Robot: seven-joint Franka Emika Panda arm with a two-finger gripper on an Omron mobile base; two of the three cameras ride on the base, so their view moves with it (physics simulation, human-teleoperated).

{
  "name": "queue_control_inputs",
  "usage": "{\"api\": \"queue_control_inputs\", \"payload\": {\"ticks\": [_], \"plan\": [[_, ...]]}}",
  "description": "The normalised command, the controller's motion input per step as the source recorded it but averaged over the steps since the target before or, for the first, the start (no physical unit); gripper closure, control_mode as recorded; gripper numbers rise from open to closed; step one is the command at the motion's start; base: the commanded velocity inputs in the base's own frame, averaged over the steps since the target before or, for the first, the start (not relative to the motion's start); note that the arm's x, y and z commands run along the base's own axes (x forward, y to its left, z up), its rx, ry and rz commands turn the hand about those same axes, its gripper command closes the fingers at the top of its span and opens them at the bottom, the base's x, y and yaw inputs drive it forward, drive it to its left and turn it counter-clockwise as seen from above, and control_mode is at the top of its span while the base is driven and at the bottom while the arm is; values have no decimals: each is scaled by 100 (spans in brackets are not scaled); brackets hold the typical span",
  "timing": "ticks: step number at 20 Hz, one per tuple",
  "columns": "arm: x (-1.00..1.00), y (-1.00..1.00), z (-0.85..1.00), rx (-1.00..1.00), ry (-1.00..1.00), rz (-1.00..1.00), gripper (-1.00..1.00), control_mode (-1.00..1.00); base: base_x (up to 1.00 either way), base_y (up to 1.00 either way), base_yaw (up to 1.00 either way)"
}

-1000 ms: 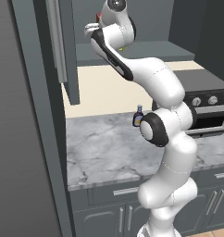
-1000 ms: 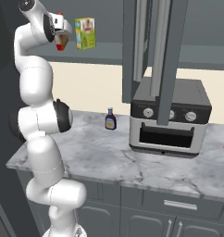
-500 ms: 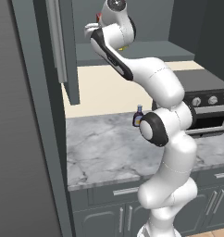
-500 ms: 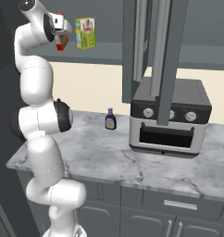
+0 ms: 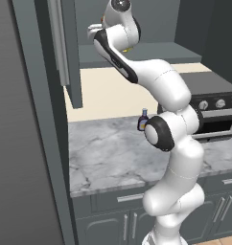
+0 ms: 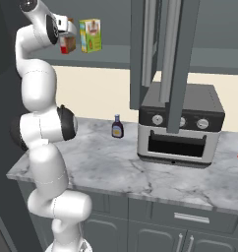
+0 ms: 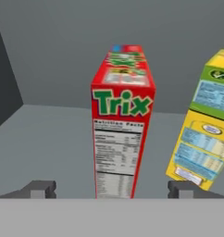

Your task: Pick the cereal and cereal from the counter and place them in the cabinets closest to them.

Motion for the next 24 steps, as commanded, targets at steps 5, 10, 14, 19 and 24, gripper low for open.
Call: {"api": "queue_control_inputs", "payload": {"ticks": [5,10,14,19,24], "plan": [[-35,0,11,0,0,-3,-100,-100,0,0,0],[-76,-5,17,2,2,-7,-100,-100,0,0,0],[-95,-15,0,0,10,-10,-100,-100,0,0,0],[-100,-24,-37,0,11,-10,-100,-100,0,0,0],[-100,-34,-81,0,1,-7,-100,-100,0,0,0]]}}
